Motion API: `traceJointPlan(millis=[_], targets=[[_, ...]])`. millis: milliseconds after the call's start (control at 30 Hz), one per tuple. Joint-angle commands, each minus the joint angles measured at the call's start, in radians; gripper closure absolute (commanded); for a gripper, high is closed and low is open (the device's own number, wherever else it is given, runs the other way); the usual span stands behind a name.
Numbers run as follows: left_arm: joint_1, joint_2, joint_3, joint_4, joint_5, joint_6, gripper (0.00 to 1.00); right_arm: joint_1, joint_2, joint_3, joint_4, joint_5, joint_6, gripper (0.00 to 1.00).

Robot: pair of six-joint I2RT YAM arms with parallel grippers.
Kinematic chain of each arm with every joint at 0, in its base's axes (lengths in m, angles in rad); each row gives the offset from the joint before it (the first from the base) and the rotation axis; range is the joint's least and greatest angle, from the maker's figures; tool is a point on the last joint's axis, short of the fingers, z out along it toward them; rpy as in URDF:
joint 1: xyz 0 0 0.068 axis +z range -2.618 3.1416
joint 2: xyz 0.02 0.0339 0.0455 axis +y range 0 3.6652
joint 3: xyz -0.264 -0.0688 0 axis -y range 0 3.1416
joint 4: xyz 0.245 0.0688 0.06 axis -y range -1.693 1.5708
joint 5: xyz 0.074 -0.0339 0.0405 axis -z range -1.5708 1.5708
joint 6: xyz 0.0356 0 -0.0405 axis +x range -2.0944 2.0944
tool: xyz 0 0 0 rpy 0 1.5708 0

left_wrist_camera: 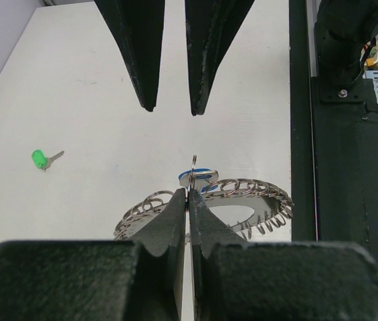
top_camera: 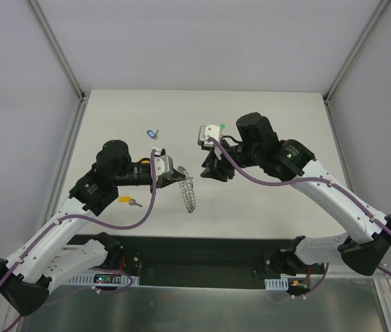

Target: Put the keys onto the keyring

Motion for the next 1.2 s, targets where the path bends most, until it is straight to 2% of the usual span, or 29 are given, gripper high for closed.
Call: traceJointPlan(millis=[0,267,800,1033,1167], targets=[[0.010,0.003,0.025,0.050,0.038,-0.026,1.00,-0.003,-0.007,0.008,0.054,-0.115,-0.014,0.64],[0.010,0.038,0.047,0.089,0.045,-0.055,1.00,-0.003,0.022,0.017,0.066,-0.135,-0.019,0.64],[0.011,0.038,0.050,0.116,0.038,-0.074,1.00,-0.002,0.074,0.032,0.042,-0.146,-0.039,0.76],[0.011,0.037,0.048,0.128,0.040,-0.081,1.00,-0.003,0.078,0.034,0.033,-0.153,-0.042,0.86],[0.011,0.040,0.048,0.133,0.038,-0.087,1.00,0.000,0.078,0.040,0.023,-0.152,-0.043,0.97]])
